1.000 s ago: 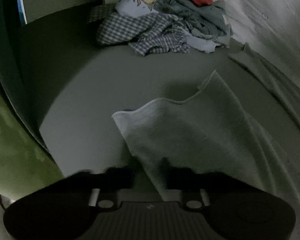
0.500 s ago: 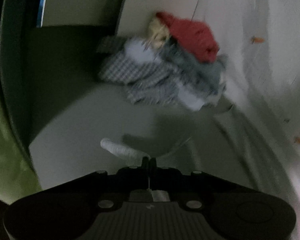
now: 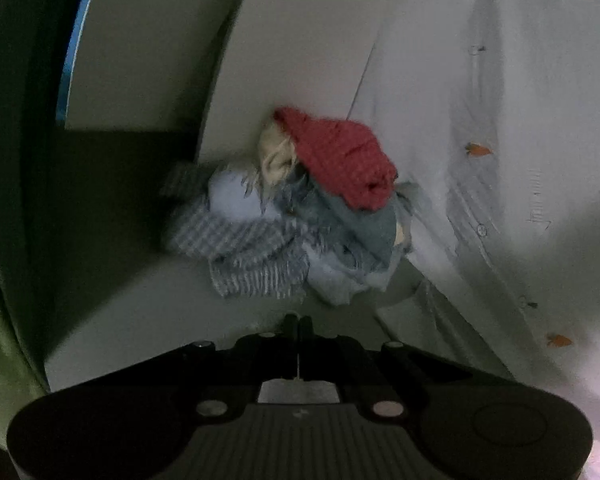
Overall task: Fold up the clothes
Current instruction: 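Carry the sweatpants with the right gripper onto the folded stack and open it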
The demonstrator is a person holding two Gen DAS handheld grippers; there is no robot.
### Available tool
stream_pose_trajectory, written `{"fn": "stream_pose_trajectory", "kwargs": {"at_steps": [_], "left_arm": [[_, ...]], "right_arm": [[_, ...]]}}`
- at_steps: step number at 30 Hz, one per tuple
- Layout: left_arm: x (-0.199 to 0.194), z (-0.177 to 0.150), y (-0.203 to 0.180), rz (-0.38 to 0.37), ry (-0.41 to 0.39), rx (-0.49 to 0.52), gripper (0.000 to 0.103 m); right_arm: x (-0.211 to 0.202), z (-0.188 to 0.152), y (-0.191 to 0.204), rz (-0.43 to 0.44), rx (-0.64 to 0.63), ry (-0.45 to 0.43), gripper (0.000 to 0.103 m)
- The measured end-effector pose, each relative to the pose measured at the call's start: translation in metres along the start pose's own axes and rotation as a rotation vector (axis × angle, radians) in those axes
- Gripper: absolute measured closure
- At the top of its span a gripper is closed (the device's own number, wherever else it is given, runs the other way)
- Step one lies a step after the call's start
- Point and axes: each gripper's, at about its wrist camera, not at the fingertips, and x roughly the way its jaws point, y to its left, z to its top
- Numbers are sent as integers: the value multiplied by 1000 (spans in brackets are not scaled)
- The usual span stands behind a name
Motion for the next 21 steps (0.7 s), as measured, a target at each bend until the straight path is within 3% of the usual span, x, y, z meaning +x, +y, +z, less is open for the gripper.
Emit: {"fn": "stream_pose_trajectory", "kwargs": {"at_steps": [2,6,11,14,21], "left_arm": [[6,2,-2,26,19,-34,103],[7,16,-19,-4,4,-63,103],[38,47,-67,-36,-32,-37,103],[72,63,-100,-32,-22,-45,103],[187,68,-184,10,65,-11,103]], "right_arm": [[6,-3,10,-87,-67,15,101],[3,-2,21,-5,4,-10,101],[34,1,68,-33,-119,-11,101],[62,-2,94,-56,-164,-9,101],[151,-14,120,-136,-84,4,101]]}}
